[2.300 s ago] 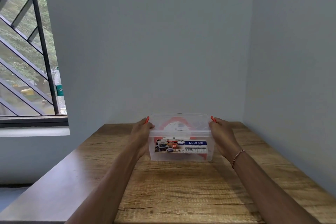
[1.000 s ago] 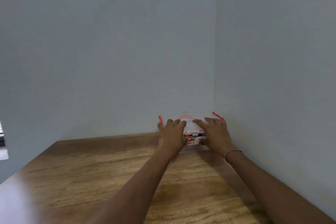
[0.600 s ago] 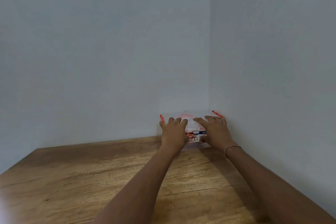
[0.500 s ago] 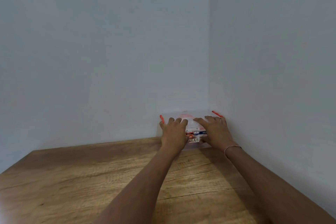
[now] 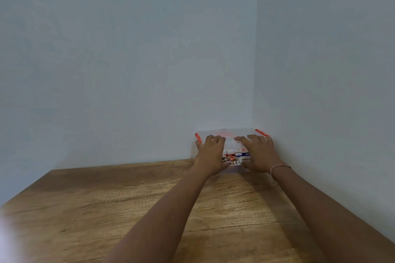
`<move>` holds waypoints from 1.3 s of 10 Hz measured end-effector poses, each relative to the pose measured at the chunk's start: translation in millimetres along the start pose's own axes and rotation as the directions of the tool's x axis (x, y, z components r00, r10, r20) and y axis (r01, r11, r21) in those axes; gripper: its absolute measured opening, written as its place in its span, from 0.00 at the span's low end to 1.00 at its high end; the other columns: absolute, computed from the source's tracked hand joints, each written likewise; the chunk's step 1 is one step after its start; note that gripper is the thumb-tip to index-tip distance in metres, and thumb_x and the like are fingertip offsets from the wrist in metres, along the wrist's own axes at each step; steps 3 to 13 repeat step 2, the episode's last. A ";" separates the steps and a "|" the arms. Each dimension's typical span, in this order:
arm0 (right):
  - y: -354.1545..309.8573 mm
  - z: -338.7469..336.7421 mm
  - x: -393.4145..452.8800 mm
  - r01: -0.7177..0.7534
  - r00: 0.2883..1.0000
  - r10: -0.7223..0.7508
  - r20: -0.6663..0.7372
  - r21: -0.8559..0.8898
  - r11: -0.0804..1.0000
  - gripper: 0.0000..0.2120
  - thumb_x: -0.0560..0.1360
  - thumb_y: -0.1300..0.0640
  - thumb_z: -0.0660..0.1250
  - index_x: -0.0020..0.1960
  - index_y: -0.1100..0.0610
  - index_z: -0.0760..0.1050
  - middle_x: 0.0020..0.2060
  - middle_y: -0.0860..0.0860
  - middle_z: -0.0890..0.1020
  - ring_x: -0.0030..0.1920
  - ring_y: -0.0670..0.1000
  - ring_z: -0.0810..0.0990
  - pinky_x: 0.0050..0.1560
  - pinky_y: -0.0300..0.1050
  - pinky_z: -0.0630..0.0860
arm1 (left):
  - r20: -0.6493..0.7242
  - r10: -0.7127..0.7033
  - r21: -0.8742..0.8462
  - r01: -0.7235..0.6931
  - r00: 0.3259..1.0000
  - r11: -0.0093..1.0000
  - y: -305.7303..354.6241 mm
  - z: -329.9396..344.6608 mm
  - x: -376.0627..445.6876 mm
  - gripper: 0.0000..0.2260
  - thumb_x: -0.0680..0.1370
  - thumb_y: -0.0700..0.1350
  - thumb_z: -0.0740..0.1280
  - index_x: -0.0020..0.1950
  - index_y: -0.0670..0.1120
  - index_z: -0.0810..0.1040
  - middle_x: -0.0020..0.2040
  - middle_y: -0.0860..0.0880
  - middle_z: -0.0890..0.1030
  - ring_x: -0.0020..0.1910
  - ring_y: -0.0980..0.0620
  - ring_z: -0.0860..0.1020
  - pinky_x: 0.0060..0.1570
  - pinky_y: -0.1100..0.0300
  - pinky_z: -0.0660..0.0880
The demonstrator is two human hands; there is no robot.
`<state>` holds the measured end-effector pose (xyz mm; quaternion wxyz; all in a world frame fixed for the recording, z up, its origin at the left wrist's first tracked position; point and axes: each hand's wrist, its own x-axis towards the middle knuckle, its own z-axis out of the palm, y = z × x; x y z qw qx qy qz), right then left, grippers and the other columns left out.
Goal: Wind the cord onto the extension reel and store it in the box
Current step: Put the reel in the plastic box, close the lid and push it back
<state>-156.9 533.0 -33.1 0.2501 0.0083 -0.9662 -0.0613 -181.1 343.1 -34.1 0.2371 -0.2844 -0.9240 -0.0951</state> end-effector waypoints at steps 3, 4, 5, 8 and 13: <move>-43.9 -28.2 2.5 0.118 0.993 -0.121 0.005 0.192 0.974 0.39 0.66 0.33 0.61 0.73 0.42 0.53 0.75 0.53 0.59 0.74 0.56 0.57 0.72 0.65 0.48 | 0.057 -0.016 0.077 0.011 0.998 0.997 -48.4 -23.8 -44.0 0.47 0.73 0.58 0.68 0.78 0.43 0.42 0.80 0.44 0.43 0.79 0.45 0.43 0.76 0.40 0.49; -43.9 -28.2 2.5 0.118 0.993 -0.121 0.005 0.192 0.974 0.39 0.66 0.33 0.61 0.73 0.42 0.53 0.75 0.53 0.59 0.74 0.56 0.57 0.72 0.65 0.48 | 0.057 -0.016 0.077 0.011 0.998 0.997 -48.4 -23.8 -44.0 0.47 0.73 0.58 0.68 0.78 0.43 0.42 0.80 0.44 0.43 0.79 0.45 0.43 0.76 0.40 0.49; -43.9 -28.2 2.5 0.118 0.993 -0.121 0.005 0.192 0.974 0.39 0.66 0.33 0.61 0.73 0.42 0.53 0.75 0.53 0.59 0.74 0.56 0.57 0.72 0.65 0.48 | 0.057 -0.016 0.077 0.011 0.998 0.997 -48.4 -23.8 -44.0 0.47 0.73 0.58 0.68 0.78 0.43 0.42 0.80 0.44 0.43 0.79 0.45 0.43 0.76 0.40 0.49; -43.9 -28.2 2.5 0.118 0.993 -0.121 0.005 0.192 0.974 0.39 0.66 0.33 0.61 0.73 0.42 0.53 0.75 0.53 0.59 0.74 0.56 0.57 0.72 0.65 0.48 | 0.057 -0.016 0.077 0.011 0.998 0.997 -48.4 -23.8 -44.0 0.47 0.73 0.58 0.68 0.78 0.43 0.42 0.80 0.44 0.43 0.79 0.45 0.43 0.76 0.40 0.49; -43.9 -28.2 2.5 0.118 0.993 -0.121 0.005 0.192 0.974 0.39 0.66 0.33 0.61 0.73 0.42 0.53 0.75 0.53 0.59 0.74 0.56 0.57 0.72 0.65 0.48 | 0.057 -0.016 0.077 0.011 0.998 0.997 -48.4 -23.8 -44.0 0.47 0.73 0.58 0.68 0.78 0.43 0.42 0.80 0.44 0.43 0.79 0.45 0.43 0.76 0.40 0.49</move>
